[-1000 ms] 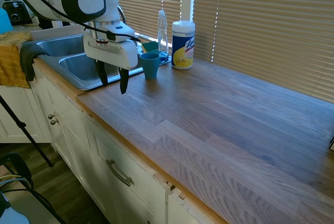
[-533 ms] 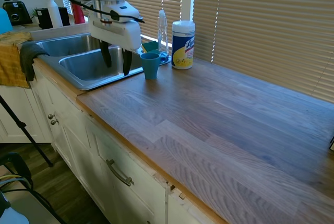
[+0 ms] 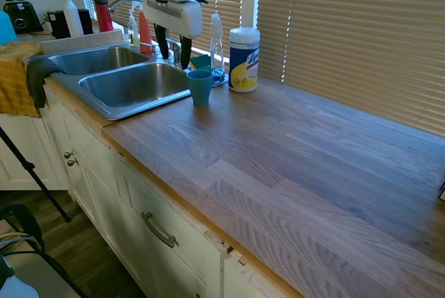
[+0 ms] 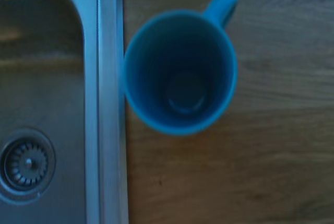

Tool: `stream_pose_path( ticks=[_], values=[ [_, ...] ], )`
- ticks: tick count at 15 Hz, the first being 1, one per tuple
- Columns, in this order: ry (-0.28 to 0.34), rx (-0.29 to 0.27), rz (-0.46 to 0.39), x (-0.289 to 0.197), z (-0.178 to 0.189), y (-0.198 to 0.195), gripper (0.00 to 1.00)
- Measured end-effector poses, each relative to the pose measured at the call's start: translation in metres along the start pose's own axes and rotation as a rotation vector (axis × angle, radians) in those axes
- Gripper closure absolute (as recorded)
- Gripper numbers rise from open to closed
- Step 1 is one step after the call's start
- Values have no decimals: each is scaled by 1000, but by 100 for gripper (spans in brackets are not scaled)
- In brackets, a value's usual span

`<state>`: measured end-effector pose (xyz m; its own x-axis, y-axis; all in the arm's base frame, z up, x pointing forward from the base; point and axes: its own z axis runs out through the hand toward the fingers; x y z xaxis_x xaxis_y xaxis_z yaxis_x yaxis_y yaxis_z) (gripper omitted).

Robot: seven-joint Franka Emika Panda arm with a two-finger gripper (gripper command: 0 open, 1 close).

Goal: Put the mug in the sink

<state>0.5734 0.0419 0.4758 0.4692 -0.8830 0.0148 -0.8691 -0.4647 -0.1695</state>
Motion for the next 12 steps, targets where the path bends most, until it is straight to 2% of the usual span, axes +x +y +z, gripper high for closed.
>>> stream_pose_path(
  ticks=[5, 11, 12],
  values=[
    [-4, -41, 133, 37, 39, -52, 0],
    [-12, -113, 203, 67, 96, -67, 0],
    [-16, -127, 207, 70, 105, -66, 100]
  ],
)
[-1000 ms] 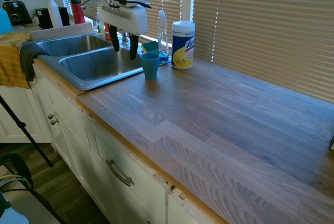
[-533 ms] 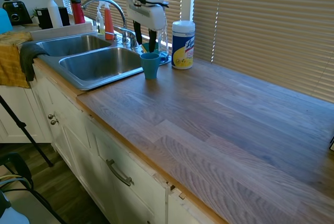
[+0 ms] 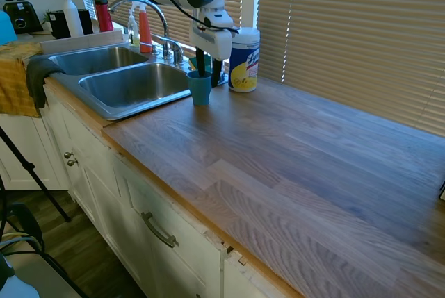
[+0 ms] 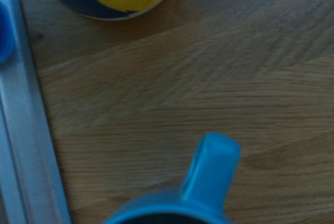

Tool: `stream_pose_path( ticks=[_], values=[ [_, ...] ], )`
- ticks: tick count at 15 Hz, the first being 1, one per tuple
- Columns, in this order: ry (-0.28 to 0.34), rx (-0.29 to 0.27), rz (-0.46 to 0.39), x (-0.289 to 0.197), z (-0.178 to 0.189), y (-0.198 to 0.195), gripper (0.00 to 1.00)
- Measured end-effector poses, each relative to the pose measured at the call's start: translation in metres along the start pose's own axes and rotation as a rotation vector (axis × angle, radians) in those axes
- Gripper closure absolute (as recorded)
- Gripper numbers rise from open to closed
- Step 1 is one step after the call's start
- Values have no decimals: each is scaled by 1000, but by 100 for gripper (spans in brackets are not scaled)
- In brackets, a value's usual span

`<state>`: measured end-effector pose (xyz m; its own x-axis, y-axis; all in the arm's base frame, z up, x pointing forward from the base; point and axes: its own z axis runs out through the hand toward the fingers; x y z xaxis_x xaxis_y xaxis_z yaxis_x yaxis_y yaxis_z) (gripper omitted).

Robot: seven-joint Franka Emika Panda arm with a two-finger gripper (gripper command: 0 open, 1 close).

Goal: Put the mug in the sink

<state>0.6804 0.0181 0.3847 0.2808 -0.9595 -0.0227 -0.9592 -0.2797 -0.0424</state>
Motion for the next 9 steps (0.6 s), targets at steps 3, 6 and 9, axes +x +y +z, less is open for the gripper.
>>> stream_pose_path(
  ticks=[3, 6, 9],
  values=[
    [-8, -20, 5, 2, 16, -2, 100],
    [-11, -22, 7, 2, 17, -2, 100],
    [-15, -27, 10, 4, 21, -1, 100]
  ],
)
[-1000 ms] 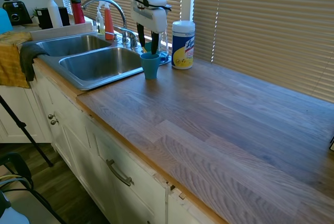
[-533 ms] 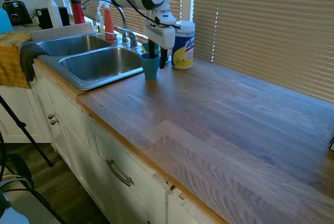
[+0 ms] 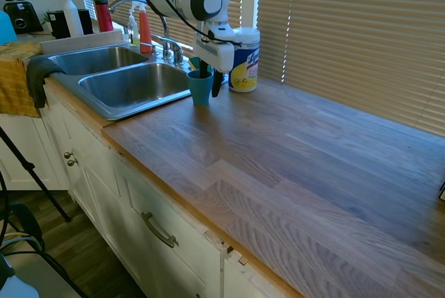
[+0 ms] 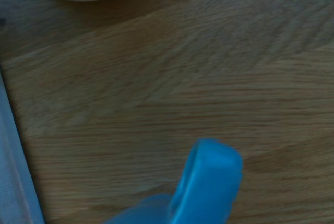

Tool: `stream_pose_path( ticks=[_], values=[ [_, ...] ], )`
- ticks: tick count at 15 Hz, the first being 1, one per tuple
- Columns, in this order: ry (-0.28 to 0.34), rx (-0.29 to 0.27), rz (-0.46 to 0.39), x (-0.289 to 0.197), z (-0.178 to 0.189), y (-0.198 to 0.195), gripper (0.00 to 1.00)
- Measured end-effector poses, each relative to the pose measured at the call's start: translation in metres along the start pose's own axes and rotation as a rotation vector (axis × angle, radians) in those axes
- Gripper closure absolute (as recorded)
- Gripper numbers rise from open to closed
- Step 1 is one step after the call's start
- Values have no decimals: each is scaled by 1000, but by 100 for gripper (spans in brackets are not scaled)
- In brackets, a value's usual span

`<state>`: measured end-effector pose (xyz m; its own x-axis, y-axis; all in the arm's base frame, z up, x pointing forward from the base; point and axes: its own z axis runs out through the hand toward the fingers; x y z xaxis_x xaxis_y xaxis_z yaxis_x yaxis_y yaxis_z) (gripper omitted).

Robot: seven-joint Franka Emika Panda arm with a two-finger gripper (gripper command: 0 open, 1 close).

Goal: Put the mug in the sink

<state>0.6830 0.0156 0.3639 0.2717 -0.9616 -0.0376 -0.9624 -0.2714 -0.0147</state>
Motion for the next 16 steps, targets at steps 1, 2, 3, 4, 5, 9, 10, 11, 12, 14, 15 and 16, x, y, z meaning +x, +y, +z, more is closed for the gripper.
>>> stream_pose_path(
  ticks=[1, 2, 3, 4, 5, 9, 10, 11, 12, 14, 15, 16],
  values=[
    [-2, -2, 0, 0, 1, 0, 100],
    [-4, -2, -1, 1, 2, 0, 100],
    [-7, -3, -2, 1, 3, 1, 100],
    [-10, -4, -6, 1, 4, 1, 100],
    [-11, -5, -11, 1, 5, 1, 100],
    [-25, -10, -37, -1, 9, 2, 100],
    [-28, -11, -42, -2, 10, 2, 100],
    [-28, -11, -49, -4, 10, 2, 100],
    [-28, -11, -60, -6, 10, 2, 100],
    [-26, -4, -98, -9, 5, 2, 100],
    [-26, -2, -115, -11, 2, 3, 100],
    [-25, -3, -131, -13, 3, 6, 100]
  ],
)
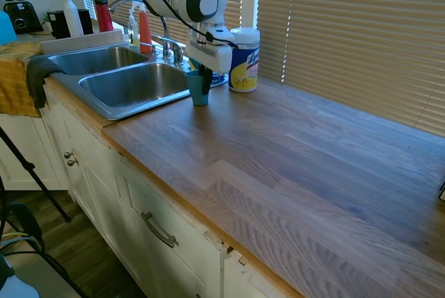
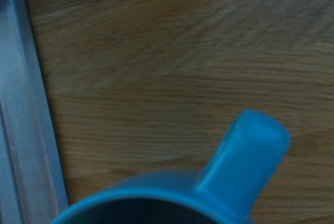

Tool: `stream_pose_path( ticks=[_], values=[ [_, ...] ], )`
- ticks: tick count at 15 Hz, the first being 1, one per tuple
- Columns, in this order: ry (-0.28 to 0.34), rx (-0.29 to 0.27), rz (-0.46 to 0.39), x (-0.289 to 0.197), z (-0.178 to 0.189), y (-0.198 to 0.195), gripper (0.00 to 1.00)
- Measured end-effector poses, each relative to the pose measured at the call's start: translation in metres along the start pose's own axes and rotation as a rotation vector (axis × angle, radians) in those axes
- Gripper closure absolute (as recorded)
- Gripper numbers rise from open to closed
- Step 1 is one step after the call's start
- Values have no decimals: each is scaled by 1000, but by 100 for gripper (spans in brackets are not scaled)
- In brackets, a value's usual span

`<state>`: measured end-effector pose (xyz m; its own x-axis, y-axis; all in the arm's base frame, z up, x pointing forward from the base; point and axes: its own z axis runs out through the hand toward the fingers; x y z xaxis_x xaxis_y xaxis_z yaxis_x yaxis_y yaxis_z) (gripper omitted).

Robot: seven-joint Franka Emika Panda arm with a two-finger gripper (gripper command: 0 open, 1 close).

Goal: Put the mug in the sink

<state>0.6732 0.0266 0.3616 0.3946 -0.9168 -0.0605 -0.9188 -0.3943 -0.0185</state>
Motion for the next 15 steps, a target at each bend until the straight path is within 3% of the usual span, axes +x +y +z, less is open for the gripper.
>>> stream_pose_path(
  ticks=[4, 7, 10, 12, 15],
  values=[
    [25, 46, -73, -25, -23, 8, 100],
    [57, 94, -163, -79, -64, 4, 100],
    [84, 124, -247, -148, -82, -16, 100],
    [100, 132, -282, -193, -76, -39, 100],
    [86, 132, -328, -239, -40, -83, 100]
  ],
)
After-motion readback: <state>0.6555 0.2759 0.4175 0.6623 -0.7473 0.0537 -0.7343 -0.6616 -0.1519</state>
